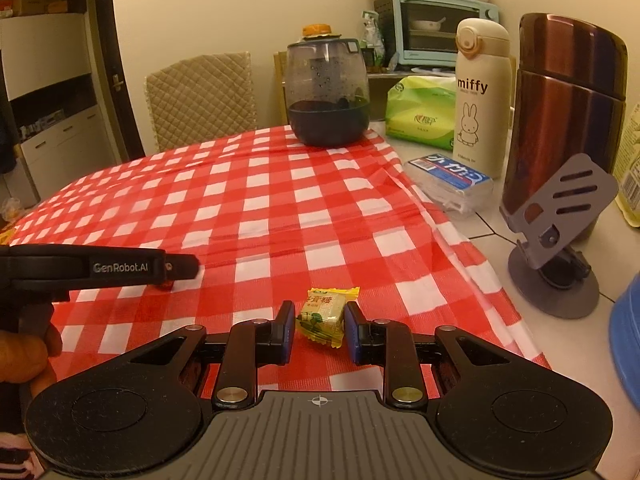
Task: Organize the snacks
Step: 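Grasp the yellow-green packet with the right gripper while the left grasps the red twisted candy, then lift both candies and carry them over the orange tray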
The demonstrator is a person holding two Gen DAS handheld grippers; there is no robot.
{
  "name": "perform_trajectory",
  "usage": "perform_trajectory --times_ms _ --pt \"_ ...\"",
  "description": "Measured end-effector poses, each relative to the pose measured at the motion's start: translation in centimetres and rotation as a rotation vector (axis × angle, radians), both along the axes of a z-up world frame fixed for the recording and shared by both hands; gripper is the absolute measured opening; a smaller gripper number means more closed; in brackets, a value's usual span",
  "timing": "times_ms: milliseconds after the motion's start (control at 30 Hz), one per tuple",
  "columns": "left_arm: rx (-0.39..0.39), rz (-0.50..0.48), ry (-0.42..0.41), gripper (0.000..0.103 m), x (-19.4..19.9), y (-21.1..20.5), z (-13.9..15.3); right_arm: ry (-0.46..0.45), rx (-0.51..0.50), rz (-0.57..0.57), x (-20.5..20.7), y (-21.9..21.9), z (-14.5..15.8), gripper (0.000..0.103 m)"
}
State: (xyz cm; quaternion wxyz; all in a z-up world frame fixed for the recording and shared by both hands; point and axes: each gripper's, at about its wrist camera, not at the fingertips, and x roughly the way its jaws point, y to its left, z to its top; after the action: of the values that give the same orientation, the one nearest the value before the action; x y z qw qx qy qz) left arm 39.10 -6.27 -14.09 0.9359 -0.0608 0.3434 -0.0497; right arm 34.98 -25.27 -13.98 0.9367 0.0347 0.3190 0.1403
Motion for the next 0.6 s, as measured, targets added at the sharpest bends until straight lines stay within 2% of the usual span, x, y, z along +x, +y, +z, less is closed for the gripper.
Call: perform_trajectory --times_ms 133,333,600 --pt "0.042 -0.027 0.019 0.016 -0.7 -0.1 0.3 -0.003 -0.002 -0.001 -0.5 0.1 0.0 0.027" --pt "0.024 -0.042 0.028 0.016 -3.8 0.2 1.7 -0.002 0.011 0.015 -1.9 0.6 1.0 0.027" --pt "0.021 -0.043 0.013 0.016 -8.5 0.6 5.2 -0.006 0.021 0.033 -4.8 0.9 4.7 0.026"
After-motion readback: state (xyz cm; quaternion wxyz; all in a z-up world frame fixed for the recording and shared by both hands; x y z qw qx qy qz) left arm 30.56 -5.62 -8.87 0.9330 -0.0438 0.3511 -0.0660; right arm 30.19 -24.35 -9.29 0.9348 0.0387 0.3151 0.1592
